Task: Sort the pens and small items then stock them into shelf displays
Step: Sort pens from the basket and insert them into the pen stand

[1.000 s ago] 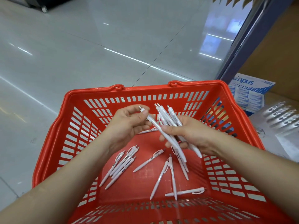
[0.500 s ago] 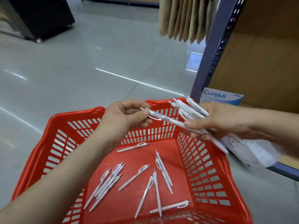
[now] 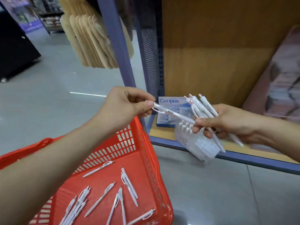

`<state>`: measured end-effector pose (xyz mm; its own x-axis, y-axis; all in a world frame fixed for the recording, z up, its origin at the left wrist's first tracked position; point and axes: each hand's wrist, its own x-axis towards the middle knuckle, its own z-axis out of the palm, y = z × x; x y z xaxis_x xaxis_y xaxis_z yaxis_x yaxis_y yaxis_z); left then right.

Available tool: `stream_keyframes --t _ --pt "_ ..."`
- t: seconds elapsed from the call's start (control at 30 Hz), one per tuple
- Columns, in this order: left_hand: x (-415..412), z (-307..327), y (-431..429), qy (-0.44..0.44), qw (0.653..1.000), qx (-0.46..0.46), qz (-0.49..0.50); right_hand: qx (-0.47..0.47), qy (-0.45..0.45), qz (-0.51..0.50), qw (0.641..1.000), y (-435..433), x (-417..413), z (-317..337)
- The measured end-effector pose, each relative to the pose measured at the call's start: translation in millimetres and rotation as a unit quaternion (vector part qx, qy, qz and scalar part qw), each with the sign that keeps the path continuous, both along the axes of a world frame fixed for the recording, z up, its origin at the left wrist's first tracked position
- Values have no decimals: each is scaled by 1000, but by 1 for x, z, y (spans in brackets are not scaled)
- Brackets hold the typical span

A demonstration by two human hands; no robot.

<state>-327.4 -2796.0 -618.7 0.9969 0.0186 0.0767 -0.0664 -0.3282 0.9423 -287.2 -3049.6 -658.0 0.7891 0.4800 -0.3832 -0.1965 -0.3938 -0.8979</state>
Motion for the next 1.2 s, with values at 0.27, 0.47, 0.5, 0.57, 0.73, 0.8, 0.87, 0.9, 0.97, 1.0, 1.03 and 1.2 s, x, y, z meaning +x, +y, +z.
stream_keyframes --t 0.27,0.47,0.5,0.57,0.73,0.8,0.87,0.9,0.97,1.0,1.03,1.2 --pt "45 3 -80 -23 985 162 -48 215 101 -303 923 -94 9 -62" --pt "78 -20 -133 -70 916 374 -125 241 152 -354 891 -108 5 -93" --pt "82 -27 -139 -74 907 393 -136 229 147 -355 895 -107 6 -98" --pt "88 -42 -148 -79 888 425 -157 207 141 -353 901 -105 10 -104" --pt "92 -76 -150 -64 853 468 -222 201 169 -347 900 -98 22 -105" --pt "92 -84 -148 -67 850 471 -226 215 187 -358 889 -98 24 -108" --pt "93 -92 -146 -68 856 465 -216 222 195 -364 883 -99 24 -111" --pt "95 -96 -145 -66 858 464 -212 222 194 -366 883 -100 23 -113" --pt "97 -105 -144 -66 859 465 -204 219 183 -368 885 -101 21 -114" --pt "99 -108 -143 -68 861 462 -202 219 178 -367 887 -101 20 -115" --pt "99 -112 -142 -70 864 456 -201 222 174 -363 888 -100 19 -114" --pt "105 -125 -144 -77 864 449 -216 223 158 -344 898 -98 17 -115"
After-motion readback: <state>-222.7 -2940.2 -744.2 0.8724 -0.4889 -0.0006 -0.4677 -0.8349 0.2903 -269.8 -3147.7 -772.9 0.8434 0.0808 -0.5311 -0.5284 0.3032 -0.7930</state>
